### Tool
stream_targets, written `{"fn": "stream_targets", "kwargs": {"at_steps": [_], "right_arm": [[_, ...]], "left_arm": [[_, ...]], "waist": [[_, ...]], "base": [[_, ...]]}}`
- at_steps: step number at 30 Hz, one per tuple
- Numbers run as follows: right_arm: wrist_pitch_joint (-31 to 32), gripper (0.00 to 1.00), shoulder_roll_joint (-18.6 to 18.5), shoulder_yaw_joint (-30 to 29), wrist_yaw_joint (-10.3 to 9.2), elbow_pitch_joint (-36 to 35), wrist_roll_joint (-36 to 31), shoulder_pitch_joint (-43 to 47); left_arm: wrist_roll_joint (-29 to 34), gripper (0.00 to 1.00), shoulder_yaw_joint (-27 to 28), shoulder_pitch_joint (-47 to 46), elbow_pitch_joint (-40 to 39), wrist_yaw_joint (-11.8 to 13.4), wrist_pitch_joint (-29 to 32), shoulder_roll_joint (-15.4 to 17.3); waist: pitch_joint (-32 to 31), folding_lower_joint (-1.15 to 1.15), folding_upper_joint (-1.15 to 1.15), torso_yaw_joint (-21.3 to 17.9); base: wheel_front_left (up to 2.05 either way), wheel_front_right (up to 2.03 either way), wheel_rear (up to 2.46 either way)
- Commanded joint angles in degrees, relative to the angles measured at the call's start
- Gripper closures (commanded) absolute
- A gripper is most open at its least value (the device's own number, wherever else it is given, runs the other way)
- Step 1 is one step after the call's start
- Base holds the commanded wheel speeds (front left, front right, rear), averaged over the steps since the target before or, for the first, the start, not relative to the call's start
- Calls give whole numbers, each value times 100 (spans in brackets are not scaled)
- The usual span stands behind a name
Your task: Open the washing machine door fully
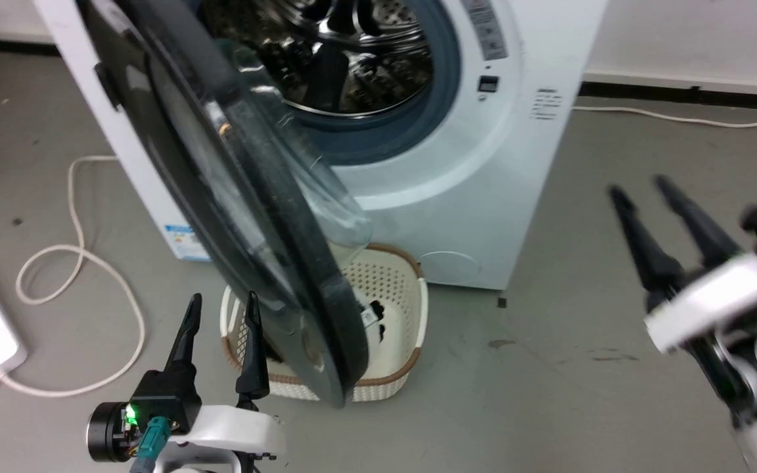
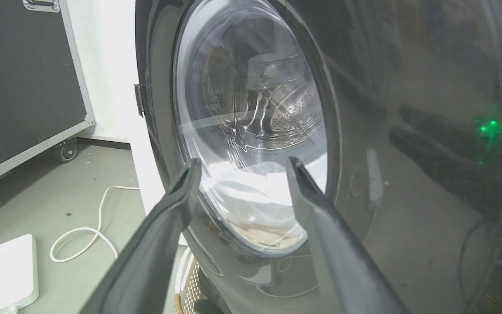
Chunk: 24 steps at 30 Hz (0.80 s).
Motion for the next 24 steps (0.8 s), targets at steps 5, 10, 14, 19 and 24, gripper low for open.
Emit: {"fn": "stream_targets", "kwargs": {"at_steps": [5, 10, 14, 19, 24], "right_arm": [[-938, 0, 295, -870, 5, -295, -1173, 968], [-1146, 0, 887, -1611, 5, -929, -2481, 1943], [-1212, 0, 1522, -1831, 5, -1362, -3581, 2735], [-1254, 0, 1765, -1741, 5, -1341, -3932, 2970], [-1276, 0, 1859, -1773, 5, -1293, -3919, 2987]], "left_arm": [[6, 0, 80, 116, 50, -86, -30, 25], [23, 0, 127, 241, 77, -150, -30, 39], [-14, 0, 54, 338, 99, -204, -30, 20], [43, 0, -52, 386, 117, -192, -30, 8], [87, 0, -88, 393, 133, -191, -30, 3]], "waist": [[-212, 0, -1, -130], [-292, 0, -1, -168], [-260, 0, -1, -145], [-241, 0, -1, -118], [-245, 0, -1, -96]], "base": [[0, 0, 0], [0, 0, 0], [0, 0, 0], [0, 0, 0], [0, 0, 0]]}}
